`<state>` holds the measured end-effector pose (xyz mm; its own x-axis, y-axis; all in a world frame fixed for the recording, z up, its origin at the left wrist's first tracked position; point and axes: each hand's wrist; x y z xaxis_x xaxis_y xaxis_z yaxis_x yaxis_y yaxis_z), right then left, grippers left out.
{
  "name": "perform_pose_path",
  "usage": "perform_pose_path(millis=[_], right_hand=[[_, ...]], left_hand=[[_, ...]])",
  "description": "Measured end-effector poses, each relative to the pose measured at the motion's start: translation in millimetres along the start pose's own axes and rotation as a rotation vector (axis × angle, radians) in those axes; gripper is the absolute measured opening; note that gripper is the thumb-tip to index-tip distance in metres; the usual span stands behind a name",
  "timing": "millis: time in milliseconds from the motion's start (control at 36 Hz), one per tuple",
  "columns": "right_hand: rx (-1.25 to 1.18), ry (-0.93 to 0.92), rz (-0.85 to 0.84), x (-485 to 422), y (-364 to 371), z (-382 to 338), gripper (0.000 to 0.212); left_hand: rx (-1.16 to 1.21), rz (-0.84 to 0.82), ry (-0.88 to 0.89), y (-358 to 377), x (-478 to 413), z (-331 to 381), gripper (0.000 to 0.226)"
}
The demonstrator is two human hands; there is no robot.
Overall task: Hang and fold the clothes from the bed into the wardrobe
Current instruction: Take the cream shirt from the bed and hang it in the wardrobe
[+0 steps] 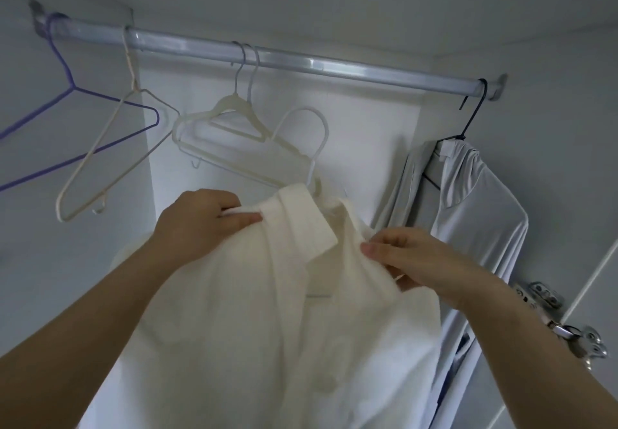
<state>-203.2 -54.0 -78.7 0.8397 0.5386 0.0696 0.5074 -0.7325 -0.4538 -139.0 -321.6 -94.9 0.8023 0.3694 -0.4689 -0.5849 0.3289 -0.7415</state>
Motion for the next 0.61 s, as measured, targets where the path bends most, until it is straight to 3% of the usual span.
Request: perform_pose_path(millis=[83, 194, 278, 333, 389, 444, 528, 611], right_hand=[[0.067, -0.079, 0.173, -3, 6, 2, 0.015], [0.190, -0.127, 0.189, -2, 22, 2, 0.054], [0.376, -0.145, 0.337, -3, 30, 0, 0.077], [0.557, -0.196, 0.436, -2, 35, 0, 0.069], [0.634, -0.293, 0.528, -3, 36, 0, 0.038], [0.511, -0.316, 0.612, -8, 29, -2, 0.004], [-0.014, -0.273, 0.646, -11, 20, -11, 0.019], [-0.279, -0.257, 0.505, -6, 28, -20, 0.020]], left_hand=[[0.065, 0.021, -0.027, 0, 6, 1, 0.036], [0.093, 0.041, -0.051, 5, 13, 6, 0.033], [0.107, 0.032, -0.053, 10, 17, 10, 0.031], [0.092, 0.027, -0.046, 12, 21, 13, 0.030], [0.080, 0.031, -0.035, 15, 25, 15, 0.031], [0.071, 0.039, -0.015, 19, 28, 16, 0.032], [0.060, 0.073, 0.038, 25, 30, 14, 0.045], [0.058, 0.089, 0.096, 31, 32, 14, 0.048]])
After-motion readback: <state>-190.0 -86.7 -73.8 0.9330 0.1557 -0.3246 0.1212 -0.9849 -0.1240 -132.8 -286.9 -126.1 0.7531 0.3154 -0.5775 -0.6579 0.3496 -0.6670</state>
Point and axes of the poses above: each hand's wrist, its own x-axis away from the middle knuckle, its own y-axis out of the palm, z = x × y
